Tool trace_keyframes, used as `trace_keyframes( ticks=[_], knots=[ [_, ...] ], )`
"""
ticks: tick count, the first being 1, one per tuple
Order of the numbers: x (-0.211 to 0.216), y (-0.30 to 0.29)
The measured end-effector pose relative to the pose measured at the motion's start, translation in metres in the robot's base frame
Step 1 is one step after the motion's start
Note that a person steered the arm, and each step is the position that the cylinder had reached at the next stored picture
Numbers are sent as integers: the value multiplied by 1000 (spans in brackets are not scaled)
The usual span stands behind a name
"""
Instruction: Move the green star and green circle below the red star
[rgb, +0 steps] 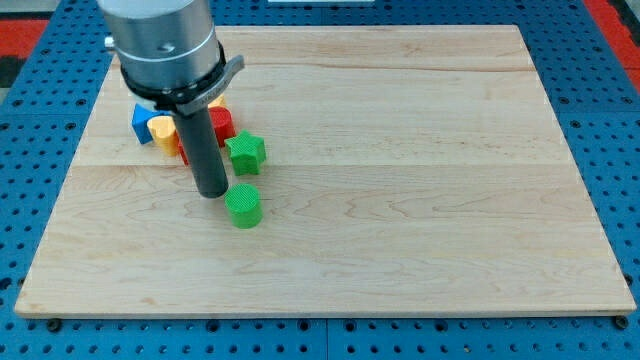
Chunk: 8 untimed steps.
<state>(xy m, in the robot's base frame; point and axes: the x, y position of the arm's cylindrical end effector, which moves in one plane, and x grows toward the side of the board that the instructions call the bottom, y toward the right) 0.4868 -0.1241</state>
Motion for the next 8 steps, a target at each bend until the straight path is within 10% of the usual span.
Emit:
trace_keyframes(
  ticks=[3,5,8],
  knots=[
    [77,-3],
    [24,56],
    [-46,-4]
  ],
)
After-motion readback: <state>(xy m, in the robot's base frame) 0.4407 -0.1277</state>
